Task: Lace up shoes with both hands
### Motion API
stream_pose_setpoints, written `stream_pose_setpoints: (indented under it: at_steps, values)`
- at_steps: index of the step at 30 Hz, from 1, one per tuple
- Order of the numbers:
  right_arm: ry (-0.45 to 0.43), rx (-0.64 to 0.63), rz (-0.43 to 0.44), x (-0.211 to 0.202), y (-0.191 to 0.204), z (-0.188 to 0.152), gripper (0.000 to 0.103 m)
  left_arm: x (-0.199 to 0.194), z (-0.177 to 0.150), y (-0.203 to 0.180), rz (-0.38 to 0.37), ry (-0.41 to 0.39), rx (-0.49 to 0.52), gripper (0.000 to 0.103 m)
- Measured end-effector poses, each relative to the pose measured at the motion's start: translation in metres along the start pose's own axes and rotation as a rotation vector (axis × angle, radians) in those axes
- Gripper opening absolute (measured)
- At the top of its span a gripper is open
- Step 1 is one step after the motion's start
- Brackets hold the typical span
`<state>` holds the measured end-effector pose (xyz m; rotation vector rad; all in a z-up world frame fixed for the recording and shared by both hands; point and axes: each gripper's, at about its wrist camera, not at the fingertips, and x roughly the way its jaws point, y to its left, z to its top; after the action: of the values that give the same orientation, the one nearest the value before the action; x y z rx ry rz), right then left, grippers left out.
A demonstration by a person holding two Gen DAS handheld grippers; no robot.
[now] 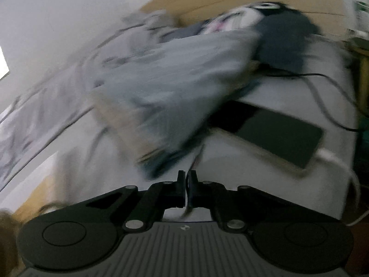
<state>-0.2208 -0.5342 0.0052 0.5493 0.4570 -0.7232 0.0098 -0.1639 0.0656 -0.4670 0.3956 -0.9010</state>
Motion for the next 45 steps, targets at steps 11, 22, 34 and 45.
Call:
stream_pose_setpoints:
  at_steps: [11, 22, 34, 45]
  values:
    - [-0.237, -0.475, 0.272, -0.046, 0.107, -0.012, 0.002, 0.001, -0.002, 0.002, -0.063, 0.025, -0.052, 0.102]
    - [-0.584, -1.041, 0.566, -0.106, 0.169, -0.077, 0.002, 0.000, 0.000, 0.035, -0.266, 0.066, -0.297, 0.102]
    - [-0.619, -1.119, 0.732, -0.124, 0.185, -0.096, 0.002, -0.004, 0.001, 0.082, -0.302, 0.054, -0.551, 0.047]
    - [-0.592, -1.076, 0.699, -0.126, 0.180, -0.090, 0.002, -0.006, 0.004, 0.084, -0.307, 0.063, -0.541, 0.039]
